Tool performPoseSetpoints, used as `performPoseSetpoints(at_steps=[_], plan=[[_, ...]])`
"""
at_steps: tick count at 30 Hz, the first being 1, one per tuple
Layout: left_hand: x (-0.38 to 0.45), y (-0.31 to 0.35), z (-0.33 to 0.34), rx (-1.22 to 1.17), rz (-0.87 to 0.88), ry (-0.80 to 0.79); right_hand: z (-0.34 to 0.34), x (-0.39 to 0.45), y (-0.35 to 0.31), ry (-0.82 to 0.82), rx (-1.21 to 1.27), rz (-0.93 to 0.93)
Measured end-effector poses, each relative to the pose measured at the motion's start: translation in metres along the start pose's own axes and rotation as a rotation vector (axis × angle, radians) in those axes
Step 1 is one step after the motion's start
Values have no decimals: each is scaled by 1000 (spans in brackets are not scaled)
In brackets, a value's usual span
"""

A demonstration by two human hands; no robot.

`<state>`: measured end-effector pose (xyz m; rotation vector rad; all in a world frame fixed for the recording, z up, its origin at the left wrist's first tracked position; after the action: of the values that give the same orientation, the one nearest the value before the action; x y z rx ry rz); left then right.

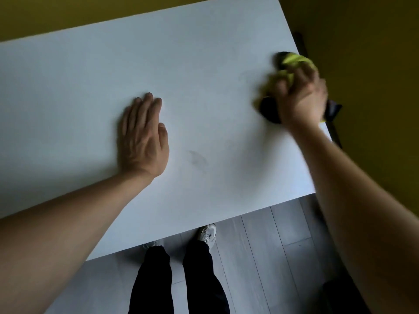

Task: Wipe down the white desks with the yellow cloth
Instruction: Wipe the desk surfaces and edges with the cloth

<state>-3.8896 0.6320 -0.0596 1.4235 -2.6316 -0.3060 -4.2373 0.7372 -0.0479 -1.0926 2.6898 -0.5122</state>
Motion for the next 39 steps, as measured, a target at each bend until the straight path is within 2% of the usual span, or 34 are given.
performPoseSetpoints(at_steps=[2, 5, 7, 10, 11, 14, 17, 18, 20, 23, 25, 28, 30, 32, 34, 36, 39], plan=[[0, -1, 0, 7, 0, 12, -8, 21, 25, -29, 80, 116], [0, 0, 0, 9, 6, 6, -3, 17, 7, 22, 15, 176], [0, 1, -1, 11, -3, 4, 9, 0, -46, 29, 15, 3], [-1, 4, -6, 0, 4, 18, 42, -50, -157, -18, 182, -441], [-1, 3, -7, -23, -6, 33, 57, -69, -189, -71, 169, -524], [-1, -4, -11, -130, -85, 66, 92, -88, -230, -199, 75, -567], [0, -2, -8, -73, -58, 59, 79, -63, -211, -169, 134, -661], [0, -2, -7, -55, -48, 57, 67, -46, -194, -117, 159, -634], [0, -3, -6, -43, -47, 50, 46, -2, -144, -35, 103, -435], [0, -4, -2, -34, -55, 34, 28, 50, -67, -54, -33, -108], [2, -5, 0, -30, -55, 26, 24, 61, -51, -65, -40, -58], [2, -3, -2, -28, -60, 32, 27, 52, -65, -20, -65, 5], [2, -2, -2, -27, -59, 31, 39, 31, -109, -29, -30, -127], [1, -2, -2, -25, -60, 20, 58, -1, -177, -58, 63, -402], [0, -4, -3, -28, -83, 19, 85, -32, -232, -159, 56, -591], [2, -5, -4, -39, -108, 20, 101, -39, -252, -217, 9, -667], [3, -3, -3, -12, -90, -2, 89, -14, -230, -188, 34, -712]])
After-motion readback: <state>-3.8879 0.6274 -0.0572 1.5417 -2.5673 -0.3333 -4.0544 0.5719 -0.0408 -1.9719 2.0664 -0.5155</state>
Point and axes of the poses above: each hand's wrist, its own x-axis towards the middle knuckle, its own z-axis out of the palm, y = z × x, the point moved 9 cm from there along x, towards the middle knuckle, and after that the axes turned 7 degrees about -y, right-handed, at the moved point
